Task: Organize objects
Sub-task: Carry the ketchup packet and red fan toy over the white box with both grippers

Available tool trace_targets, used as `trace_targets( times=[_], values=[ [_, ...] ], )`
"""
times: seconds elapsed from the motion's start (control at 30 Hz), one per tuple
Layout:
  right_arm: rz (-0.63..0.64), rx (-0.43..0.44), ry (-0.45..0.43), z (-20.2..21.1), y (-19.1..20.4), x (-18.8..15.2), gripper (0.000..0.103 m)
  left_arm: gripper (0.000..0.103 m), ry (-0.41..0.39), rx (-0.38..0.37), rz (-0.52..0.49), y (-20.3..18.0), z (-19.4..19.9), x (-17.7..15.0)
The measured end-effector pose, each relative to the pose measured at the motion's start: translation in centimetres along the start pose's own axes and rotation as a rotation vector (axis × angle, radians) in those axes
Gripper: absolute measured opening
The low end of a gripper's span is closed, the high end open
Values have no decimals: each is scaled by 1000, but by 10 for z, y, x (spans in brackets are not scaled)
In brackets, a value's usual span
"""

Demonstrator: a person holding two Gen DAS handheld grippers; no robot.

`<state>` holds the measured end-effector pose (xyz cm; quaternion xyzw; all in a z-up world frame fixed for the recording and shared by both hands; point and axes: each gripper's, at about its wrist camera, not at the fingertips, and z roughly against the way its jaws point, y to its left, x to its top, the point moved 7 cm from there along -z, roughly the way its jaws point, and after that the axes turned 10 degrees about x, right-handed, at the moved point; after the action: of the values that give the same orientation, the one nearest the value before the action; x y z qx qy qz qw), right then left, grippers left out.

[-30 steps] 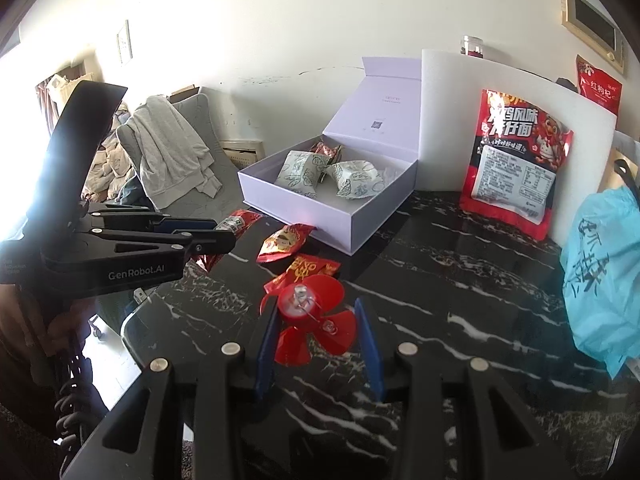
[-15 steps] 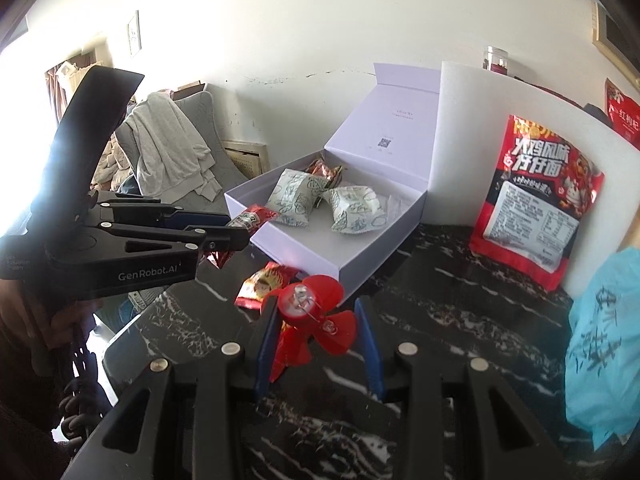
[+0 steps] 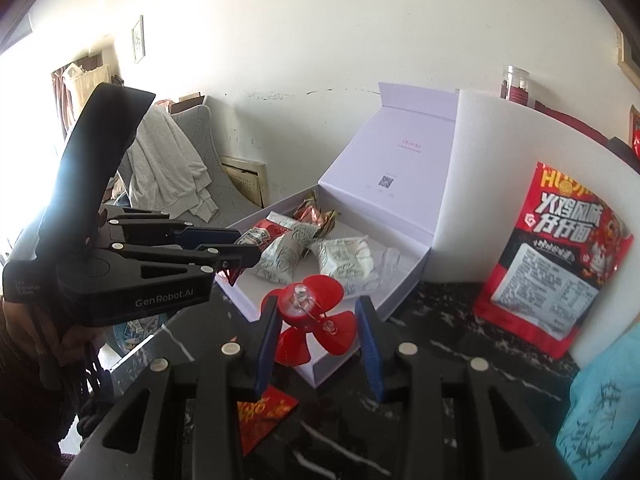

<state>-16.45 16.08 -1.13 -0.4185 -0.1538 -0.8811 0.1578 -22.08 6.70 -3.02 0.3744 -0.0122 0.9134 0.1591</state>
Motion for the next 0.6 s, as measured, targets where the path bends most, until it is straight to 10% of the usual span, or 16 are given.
trace_targets(
  times=[0.6],
  values=[
    [23, 13, -61, -42, -32, 69, 38, 22, -56, 74, 50, 24, -40, 66]
  ],
)
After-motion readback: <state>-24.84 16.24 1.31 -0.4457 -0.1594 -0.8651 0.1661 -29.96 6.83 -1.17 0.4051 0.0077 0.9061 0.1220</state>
